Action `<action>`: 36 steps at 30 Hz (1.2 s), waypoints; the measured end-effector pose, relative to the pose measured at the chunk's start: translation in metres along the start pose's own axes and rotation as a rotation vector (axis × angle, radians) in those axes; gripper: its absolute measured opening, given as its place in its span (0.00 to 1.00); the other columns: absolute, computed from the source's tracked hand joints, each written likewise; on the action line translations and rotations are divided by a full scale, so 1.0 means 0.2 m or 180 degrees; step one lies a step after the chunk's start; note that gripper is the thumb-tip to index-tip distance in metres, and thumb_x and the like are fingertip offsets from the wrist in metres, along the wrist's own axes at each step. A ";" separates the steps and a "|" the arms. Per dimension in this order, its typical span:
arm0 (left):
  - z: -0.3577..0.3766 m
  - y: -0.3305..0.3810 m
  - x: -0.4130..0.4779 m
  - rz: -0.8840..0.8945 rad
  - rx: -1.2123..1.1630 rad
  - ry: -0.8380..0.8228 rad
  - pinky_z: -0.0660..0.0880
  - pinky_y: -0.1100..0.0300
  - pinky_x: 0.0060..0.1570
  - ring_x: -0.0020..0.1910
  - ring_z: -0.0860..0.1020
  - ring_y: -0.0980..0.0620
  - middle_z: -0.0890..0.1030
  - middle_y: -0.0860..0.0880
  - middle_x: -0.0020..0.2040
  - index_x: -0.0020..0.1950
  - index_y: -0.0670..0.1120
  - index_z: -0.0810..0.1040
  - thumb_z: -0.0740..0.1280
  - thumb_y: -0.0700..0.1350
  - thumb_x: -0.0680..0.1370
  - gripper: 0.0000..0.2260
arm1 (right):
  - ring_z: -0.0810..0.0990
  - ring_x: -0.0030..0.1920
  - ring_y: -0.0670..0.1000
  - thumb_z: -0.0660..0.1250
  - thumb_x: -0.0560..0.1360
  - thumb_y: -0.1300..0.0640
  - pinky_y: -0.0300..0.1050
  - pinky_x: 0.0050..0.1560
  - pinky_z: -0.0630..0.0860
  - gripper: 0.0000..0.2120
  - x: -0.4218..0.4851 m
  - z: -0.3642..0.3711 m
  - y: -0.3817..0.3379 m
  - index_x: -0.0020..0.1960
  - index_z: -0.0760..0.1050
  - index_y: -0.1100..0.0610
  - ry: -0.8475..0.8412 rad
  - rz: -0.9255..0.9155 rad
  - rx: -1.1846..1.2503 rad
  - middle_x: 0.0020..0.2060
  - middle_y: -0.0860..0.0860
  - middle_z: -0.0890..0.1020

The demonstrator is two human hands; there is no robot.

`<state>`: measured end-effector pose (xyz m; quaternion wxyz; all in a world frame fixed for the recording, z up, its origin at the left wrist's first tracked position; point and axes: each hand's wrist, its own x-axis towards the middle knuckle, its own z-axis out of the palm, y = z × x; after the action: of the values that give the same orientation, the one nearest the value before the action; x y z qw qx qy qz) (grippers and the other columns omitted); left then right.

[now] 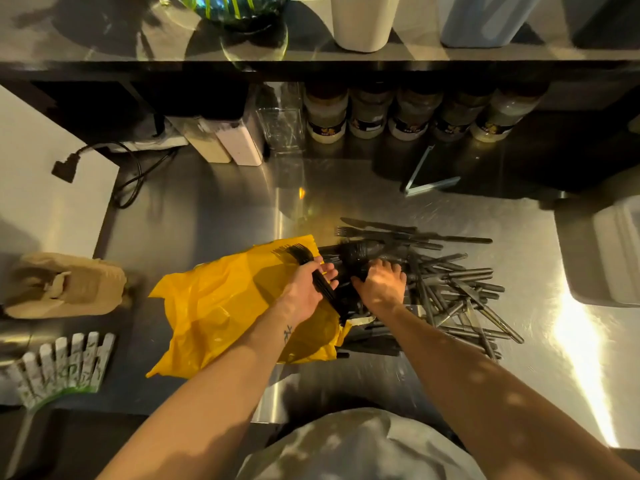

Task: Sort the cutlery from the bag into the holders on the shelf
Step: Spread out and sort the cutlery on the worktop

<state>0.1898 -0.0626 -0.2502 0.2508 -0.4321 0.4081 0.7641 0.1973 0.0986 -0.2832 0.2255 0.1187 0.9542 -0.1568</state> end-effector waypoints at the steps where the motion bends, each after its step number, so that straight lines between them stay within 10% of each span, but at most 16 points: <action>1: 0.00 0.00 0.01 0.0002 0.0022 0.0020 0.75 0.45 0.65 0.55 0.81 0.44 0.81 0.43 0.50 0.61 0.44 0.75 0.62 0.41 0.84 0.07 | 0.71 0.67 0.60 0.65 0.79 0.41 0.54 0.68 0.67 0.25 0.00 0.00 -0.01 0.67 0.72 0.58 -0.0036 0.0012 0.0029 0.65 0.56 0.77; 13: 0.05 -0.05 0.00 0.0133 0.0215 -0.0092 0.78 0.47 0.59 0.54 0.81 0.43 0.82 0.42 0.49 0.63 0.43 0.75 0.62 0.41 0.84 0.09 | 0.76 0.62 0.58 0.57 0.84 0.51 0.57 0.68 0.66 0.09 0.01 -0.04 0.05 0.62 0.69 0.51 -0.0269 0.0286 0.1524 0.55 0.53 0.81; 25: 0.24 -0.12 -0.10 0.0210 0.0372 -0.0191 0.80 0.47 0.56 0.51 0.83 0.45 0.83 0.42 0.52 0.62 0.44 0.77 0.65 0.42 0.82 0.09 | 0.82 0.46 0.47 0.58 0.85 0.60 0.27 0.36 0.74 0.11 -0.07 -0.22 0.10 0.64 0.75 0.58 0.0313 0.0306 0.3312 0.48 0.52 0.82; 30: 0.32 -0.15 -0.12 0.0393 0.0388 -0.0282 0.78 0.47 0.56 0.47 0.81 0.46 0.82 0.43 0.46 0.62 0.42 0.77 0.66 0.37 0.80 0.11 | 0.83 0.47 0.51 0.59 0.84 0.60 0.44 0.49 0.82 0.09 -0.11 -0.24 0.12 0.61 0.75 0.60 0.0167 0.0140 0.3497 0.50 0.56 0.83; 36: 0.42 -0.22 -0.20 0.0523 0.0421 -0.0564 0.79 0.54 0.46 0.47 0.81 0.47 0.84 0.43 0.49 0.60 0.41 0.80 0.66 0.36 0.80 0.10 | 0.82 0.42 0.49 0.58 0.84 0.67 0.41 0.44 0.80 0.12 -0.21 -0.29 0.18 0.55 0.78 0.58 -0.0006 -0.0300 0.3541 0.46 0.56 0.84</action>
<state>0.2036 0.0303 -0.2090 0.2503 -0.3106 0.4679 0.7886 0.2214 0.1450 -0.2235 0.1225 0.1769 0.7317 -0.6467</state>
